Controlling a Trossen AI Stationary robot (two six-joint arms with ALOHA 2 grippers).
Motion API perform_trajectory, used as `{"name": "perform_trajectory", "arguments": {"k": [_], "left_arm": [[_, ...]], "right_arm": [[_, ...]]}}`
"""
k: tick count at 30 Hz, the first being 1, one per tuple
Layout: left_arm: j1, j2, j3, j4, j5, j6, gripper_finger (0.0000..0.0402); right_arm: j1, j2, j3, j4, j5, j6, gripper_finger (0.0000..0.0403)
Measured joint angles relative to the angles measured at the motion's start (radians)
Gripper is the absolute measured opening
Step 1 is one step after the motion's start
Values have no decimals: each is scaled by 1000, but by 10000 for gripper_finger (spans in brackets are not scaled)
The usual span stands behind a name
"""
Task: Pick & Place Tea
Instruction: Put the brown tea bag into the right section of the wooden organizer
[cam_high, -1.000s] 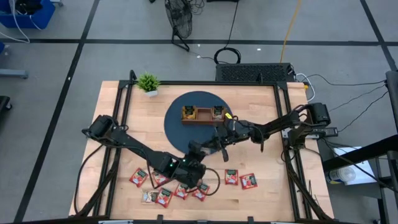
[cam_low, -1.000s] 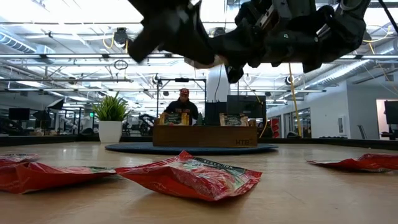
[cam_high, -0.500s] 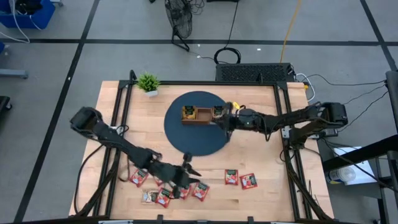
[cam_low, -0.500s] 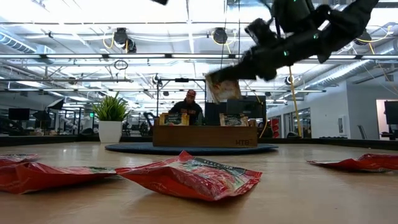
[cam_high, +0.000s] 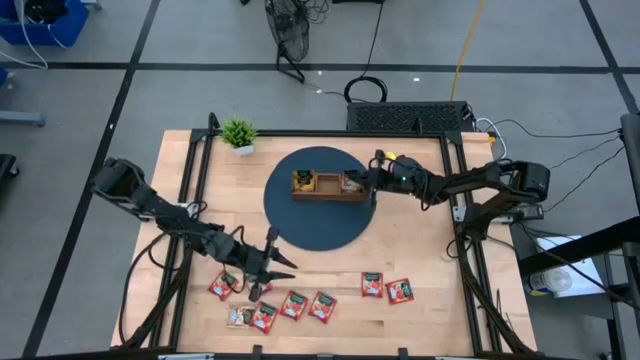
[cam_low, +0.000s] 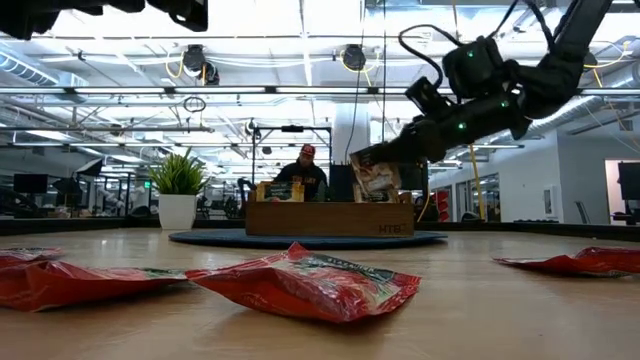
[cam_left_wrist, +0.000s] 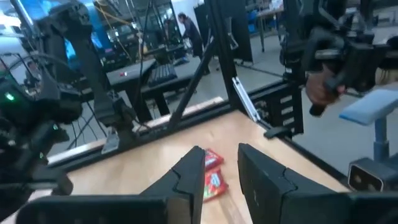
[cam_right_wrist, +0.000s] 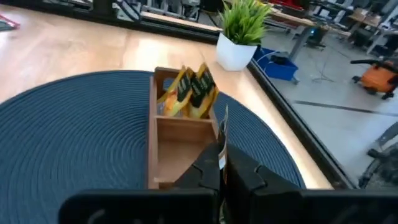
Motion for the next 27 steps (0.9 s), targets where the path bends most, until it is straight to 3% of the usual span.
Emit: {"name": "perform_trajectory", "arguments": {"k": [4,15,27], "left_arm": [[5,0,-13,3,6,0,102],[8,0,-13,63,13,7,102],[18,0,-13,54,6,0,102]], "right_arm": [[4,38,-4,32,-48,2,0],[7,186,-5,120,-46,-28,0],[8,204,-5,131,-16,45,17]]}}
